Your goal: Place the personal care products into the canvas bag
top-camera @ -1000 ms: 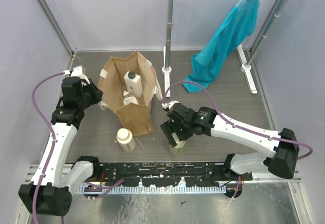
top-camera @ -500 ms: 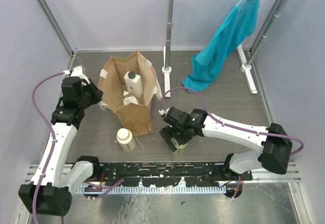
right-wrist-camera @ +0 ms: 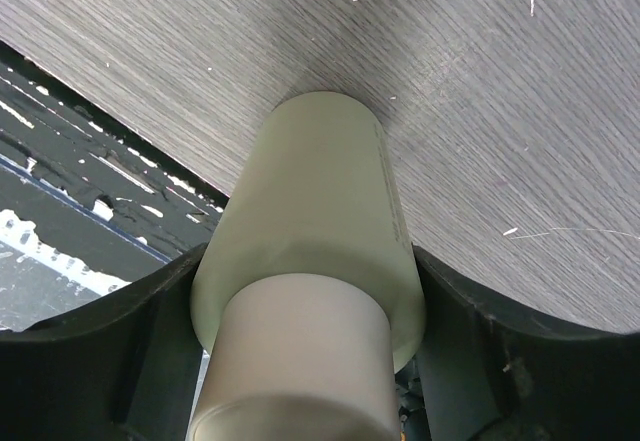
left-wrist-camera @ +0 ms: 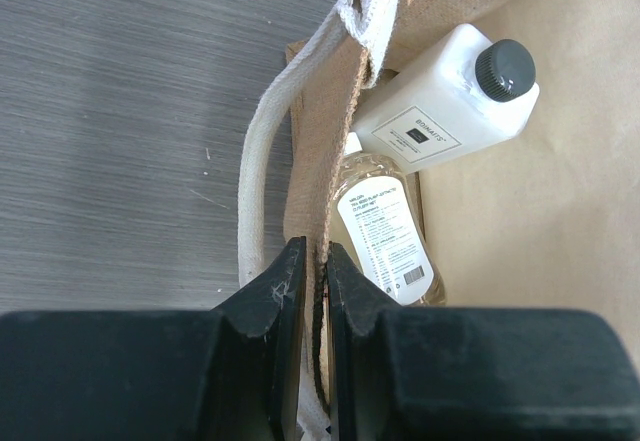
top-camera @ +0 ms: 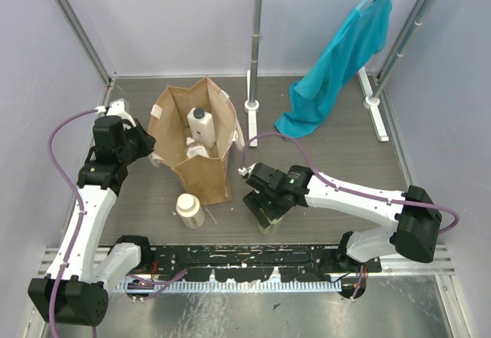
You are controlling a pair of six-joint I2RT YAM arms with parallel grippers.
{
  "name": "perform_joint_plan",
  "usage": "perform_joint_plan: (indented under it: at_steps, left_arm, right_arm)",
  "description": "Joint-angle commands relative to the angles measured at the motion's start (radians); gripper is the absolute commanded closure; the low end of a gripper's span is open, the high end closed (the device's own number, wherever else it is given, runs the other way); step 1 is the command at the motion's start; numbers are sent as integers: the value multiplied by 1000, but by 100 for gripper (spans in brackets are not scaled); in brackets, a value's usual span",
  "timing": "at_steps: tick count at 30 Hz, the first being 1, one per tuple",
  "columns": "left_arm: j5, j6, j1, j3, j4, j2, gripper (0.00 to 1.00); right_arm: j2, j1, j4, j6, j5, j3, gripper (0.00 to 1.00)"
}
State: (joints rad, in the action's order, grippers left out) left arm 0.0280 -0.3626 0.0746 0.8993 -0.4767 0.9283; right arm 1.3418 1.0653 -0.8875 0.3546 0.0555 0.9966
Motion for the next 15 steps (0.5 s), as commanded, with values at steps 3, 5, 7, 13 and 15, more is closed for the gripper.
perform_joint_plan:
  at_steps: [3, 5, 7, 13, 15]
  left_arm:
    - [-15, 21, -2, -7, 12, -3, 80]
    - [-16, 21, -2, -8, 13, -7, 80]
    - [-15, 21, -2, -8, 13, -9, 80]
    - [-15, 20, -2, -9, 18, -9, 80]
    - [-13, 21, -2, -10, 18, -8, 80]
  right_arm:
    - [5, 4, -7, -49, 54, 68, 99]
    - [10, 4, -20, -59, 86, 102, 99]
    - [20, 4, -42, -70, 118, 156, 99]
    - [59, 3, -142, -110, 262, 375, 99]
    - [78, 2, -182, -126, 297, 469, 99]
